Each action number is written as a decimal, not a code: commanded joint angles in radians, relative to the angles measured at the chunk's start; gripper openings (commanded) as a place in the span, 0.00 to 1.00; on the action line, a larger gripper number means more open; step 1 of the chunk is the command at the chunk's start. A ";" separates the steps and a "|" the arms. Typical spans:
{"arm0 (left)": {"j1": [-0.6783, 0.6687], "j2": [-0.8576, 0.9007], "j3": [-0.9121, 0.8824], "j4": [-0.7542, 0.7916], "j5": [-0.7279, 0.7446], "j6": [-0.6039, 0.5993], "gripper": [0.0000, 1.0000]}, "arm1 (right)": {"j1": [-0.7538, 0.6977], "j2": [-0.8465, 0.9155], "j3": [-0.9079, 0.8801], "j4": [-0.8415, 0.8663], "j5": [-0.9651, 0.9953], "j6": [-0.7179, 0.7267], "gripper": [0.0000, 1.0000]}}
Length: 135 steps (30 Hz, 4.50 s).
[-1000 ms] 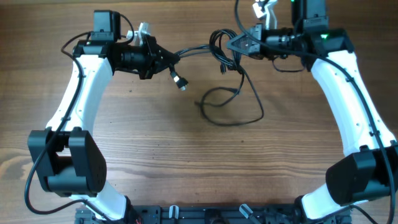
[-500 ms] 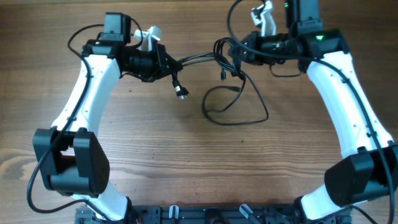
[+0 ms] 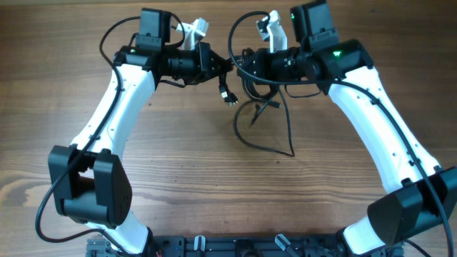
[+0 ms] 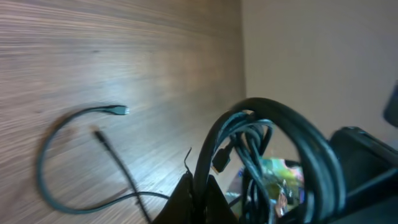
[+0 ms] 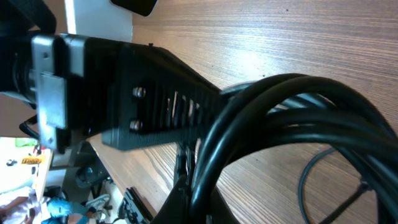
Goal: Untangle cables
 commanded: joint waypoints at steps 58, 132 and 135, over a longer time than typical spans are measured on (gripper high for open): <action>-0.039 0.002 -0.001 0.192 0.377 -0.045 0.04 | -0.085 -0.067 0.012 -0.126 0.211 -0.535 0.49; -0.190 -0.093 0.002 0.020 -0.520 -0.064 0.75 | -0.074 -0.008 0.012 -0.215 0.542 -0.102 0.04; -0.216 -0.164 0.002 0.010 -0.612 -0.064 0.69 | -0.074 -0.008 0.012 -0.209 0.522 -0.102 0.04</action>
